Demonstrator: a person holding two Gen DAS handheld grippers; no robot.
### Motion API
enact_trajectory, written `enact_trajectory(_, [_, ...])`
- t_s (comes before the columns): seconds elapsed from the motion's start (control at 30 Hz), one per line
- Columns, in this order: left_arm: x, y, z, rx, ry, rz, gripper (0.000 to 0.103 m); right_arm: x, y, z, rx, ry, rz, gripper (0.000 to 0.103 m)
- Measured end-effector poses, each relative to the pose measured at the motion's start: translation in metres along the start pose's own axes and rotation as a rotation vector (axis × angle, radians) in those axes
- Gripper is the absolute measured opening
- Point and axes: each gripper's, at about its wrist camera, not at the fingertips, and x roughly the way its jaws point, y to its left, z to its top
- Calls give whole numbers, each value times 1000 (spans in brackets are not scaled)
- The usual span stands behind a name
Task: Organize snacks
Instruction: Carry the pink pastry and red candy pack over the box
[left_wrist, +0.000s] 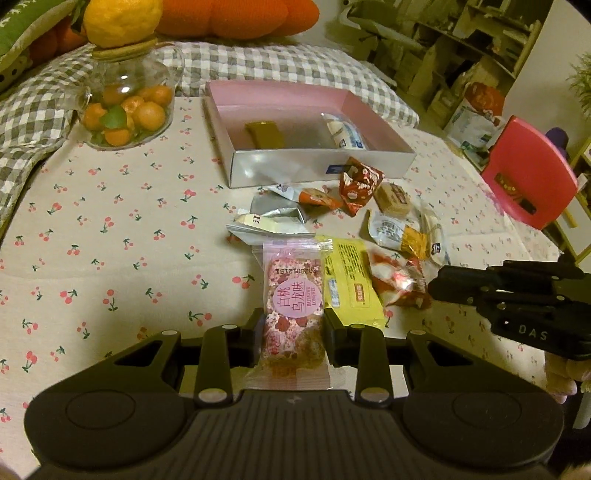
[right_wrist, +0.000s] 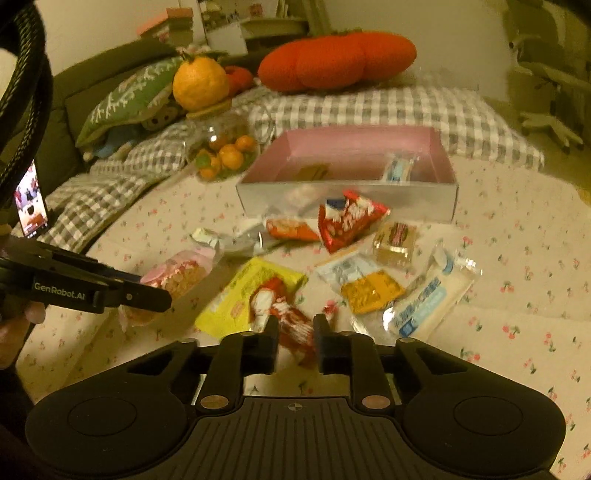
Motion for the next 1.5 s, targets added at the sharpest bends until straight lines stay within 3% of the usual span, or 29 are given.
enact_trajectory(0.07, [1,-1,-1,3,8,0,29,4,0,-2,8,12,-1,58])
enact_trajectory(0.1, [2,-1,-1,5,11,0,29,5,1,-3,2,10,-2,60])
enact_trajectory(0.53, [10,-4,-7,31,43,13,29,48,11,4,-110,62,-9,60])
enact_trajectory(0.67, [10,-2,-7,26,43,13,29,51,15,7,-122,45,6,49])
enact_trajectory(0.8, [7,0,-6,21,39,11,29,50,21,9,-142,30,6,45])
enact_trajectory(1.23, [-7,-4,5,-1,8,-23,29,15,8,30,-12,-11,48,45])
enact_trajectory(1.5, [-11,-9,19,-30,-3,-44,29,0,-6,50,58,-13,14,45])
